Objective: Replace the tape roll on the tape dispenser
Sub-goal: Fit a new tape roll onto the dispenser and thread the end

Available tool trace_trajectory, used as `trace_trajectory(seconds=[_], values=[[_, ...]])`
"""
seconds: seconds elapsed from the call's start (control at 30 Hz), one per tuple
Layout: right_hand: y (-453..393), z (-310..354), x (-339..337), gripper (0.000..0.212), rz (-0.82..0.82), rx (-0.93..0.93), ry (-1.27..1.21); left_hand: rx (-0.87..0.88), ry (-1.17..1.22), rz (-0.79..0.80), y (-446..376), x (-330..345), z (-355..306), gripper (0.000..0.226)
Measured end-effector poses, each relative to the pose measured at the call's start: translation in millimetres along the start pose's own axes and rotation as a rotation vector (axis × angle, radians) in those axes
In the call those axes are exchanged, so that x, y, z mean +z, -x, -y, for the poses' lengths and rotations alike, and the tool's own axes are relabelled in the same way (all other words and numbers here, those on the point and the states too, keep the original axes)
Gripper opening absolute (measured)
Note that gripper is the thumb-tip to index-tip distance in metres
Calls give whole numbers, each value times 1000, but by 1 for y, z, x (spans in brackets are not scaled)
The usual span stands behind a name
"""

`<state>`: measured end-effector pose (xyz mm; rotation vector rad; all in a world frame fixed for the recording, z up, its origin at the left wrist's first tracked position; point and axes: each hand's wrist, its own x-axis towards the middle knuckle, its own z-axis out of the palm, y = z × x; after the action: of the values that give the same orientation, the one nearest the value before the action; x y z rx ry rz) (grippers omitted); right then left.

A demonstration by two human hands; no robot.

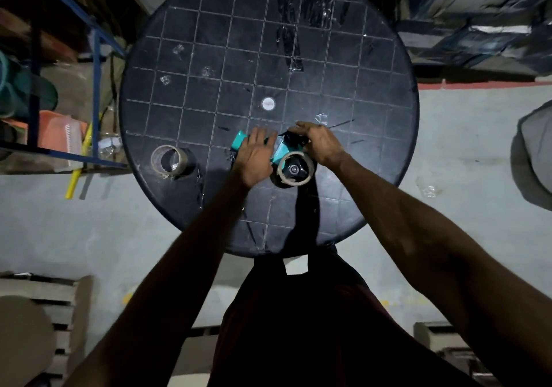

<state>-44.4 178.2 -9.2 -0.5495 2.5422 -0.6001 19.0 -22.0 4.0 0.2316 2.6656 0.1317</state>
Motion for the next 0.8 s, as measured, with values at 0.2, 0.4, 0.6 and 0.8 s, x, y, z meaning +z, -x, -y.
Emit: trace_trajectory(seconds=[0.2, 0.4, 0.6, 0.8], values=[[1, 14, 4, 64, -157, 103, 5, -63, 15, 58, 2, 17, -11, 80], [61, 7, 21, 38, -358, 175, -325, -127, 3, 102, 10, 32, -11, 93], [87, 11, 36, 91, -208, 257, -552, -196, 308, 121, 15, 28, -10, 106], [82, 6, 35, 104, -174, 119, -429, 136, 267, -127, 25, 20, -26, 93]])
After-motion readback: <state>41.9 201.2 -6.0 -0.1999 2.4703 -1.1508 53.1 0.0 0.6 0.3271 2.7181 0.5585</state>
